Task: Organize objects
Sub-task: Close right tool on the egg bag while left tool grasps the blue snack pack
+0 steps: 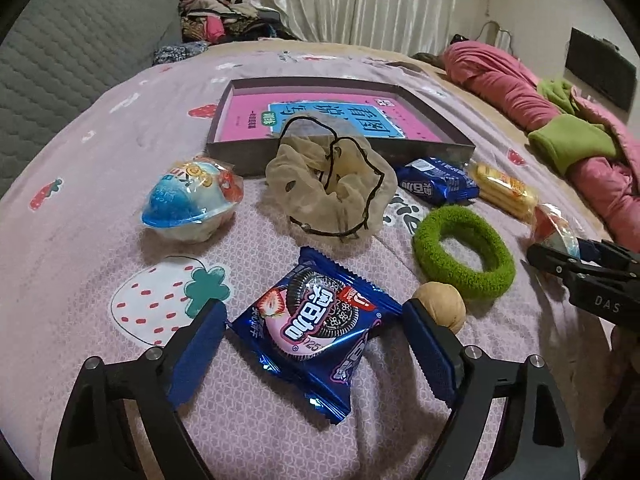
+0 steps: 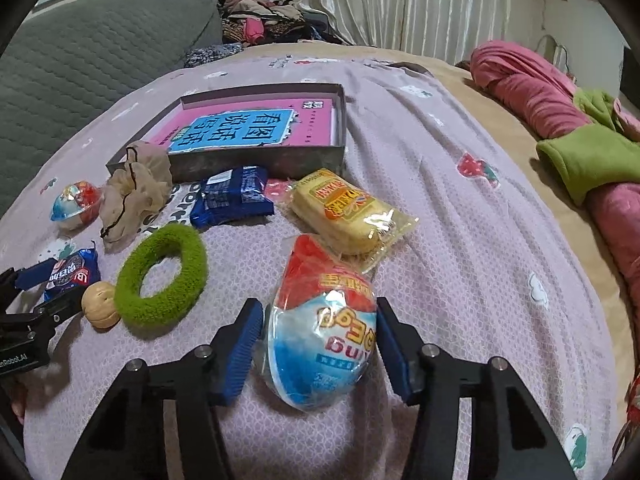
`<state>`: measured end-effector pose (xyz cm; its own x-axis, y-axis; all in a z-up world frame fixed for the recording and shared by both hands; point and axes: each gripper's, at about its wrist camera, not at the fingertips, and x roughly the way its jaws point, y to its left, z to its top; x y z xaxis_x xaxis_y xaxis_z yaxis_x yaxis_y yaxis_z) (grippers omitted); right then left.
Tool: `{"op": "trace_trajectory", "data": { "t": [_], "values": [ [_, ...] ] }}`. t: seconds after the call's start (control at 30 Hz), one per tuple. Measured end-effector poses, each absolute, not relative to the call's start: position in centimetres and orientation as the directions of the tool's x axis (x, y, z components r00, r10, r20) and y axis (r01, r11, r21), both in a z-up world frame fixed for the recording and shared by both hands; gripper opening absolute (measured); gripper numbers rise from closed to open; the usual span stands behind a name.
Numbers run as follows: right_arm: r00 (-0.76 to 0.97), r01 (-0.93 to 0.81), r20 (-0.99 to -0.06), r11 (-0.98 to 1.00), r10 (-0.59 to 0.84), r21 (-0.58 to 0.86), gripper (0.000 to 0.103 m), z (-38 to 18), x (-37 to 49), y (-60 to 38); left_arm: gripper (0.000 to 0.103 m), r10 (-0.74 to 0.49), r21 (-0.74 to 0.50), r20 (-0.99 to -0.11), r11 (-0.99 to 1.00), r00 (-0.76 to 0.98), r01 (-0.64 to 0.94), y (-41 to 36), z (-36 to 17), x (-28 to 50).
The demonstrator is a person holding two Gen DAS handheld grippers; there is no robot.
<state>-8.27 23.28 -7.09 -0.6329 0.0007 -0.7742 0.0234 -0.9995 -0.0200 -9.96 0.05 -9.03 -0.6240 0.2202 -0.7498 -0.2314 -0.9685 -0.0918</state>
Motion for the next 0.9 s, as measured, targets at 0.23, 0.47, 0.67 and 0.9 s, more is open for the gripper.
{"op": "trace_trajectory", "data": {
  "t": [0.23,0.47,0.67,0.9],
  "values": [
    [-0.644,0.041,-0.765,-0.999,-0.009,-0.022,0.054,-7.0,-8.2,22.8,0.08,0.234,-0.101,-0.749,-0.965,-0.62,-0.242,-0.1,-8.9,-9.8],
    [-0.643,0.058,-0.765,-0.998,-0.039,0.002,0.054,-7.0,-8.1,22.9,0.07,0.255,-0.106,-0.745,-0.958,-0.617,-0.268,-0.2,-9.1,-9.3],
    [-0.643,0.067,-0.764,-0.998,-0.053,0.013,0.054,-7.0,-7.9,22.9,0.07,0.252,-0.058,-0.745,-0.947,-0.618,-0.316,0.3,-9.2,-8.8],
    [-0.648,0.087,-0.758,-0.996,-0.078,0.029,0.053,-6.8,-7.7,22.7,0.06,0.238,-0.025,-0.755,-0.941,-0.611,-0.337,1.0,-9.6,-8.7]
  ]
}}
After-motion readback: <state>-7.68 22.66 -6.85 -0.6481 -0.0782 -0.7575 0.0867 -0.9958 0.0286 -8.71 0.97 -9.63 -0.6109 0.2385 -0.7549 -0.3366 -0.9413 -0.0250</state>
